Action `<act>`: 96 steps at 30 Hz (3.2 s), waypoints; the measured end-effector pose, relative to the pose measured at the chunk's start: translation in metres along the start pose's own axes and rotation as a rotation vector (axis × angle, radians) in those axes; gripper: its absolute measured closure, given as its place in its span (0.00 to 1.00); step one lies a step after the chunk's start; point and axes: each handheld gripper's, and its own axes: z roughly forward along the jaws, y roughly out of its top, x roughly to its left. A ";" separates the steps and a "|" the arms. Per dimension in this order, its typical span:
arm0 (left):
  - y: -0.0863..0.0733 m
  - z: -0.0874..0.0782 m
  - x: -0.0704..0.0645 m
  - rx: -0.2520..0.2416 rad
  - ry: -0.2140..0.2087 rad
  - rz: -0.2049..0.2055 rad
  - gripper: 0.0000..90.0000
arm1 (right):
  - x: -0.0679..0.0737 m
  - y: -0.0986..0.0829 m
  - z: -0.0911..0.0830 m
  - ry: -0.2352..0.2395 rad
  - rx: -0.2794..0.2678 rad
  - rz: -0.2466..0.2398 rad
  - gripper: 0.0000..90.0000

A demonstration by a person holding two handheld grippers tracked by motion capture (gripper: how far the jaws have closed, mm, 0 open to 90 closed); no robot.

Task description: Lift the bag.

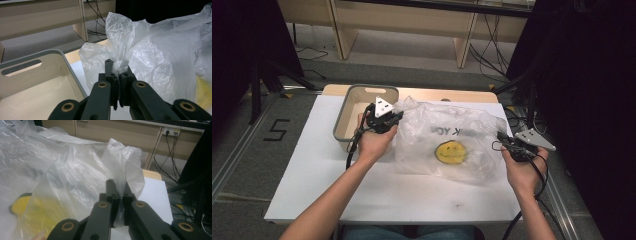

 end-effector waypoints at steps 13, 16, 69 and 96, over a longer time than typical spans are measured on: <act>0.001 -0.002 -0.002 -0.043 0.008 0.007 0.72 | -0.002 0.002 -0.004 0.001 -0.015 0.013 0.91; 0.002 -0.004 -0.002 -0.053 0.005 0.004 0.67 | -0.003 0.003 -0.005 -0.004 -0.027 0.020 0.85; -0.008 -0.042 -0.002 0.009 -0.012 0.034 0.27 | -0.006 -0.004 -0.012 0.009 -0.061 0.030 0.47; -0.022 -0.055 0.003 0.073 -0.051 0.058 0.26 | 0.000 -0.014 -0.018 0.074 -0.021 0.009 0.44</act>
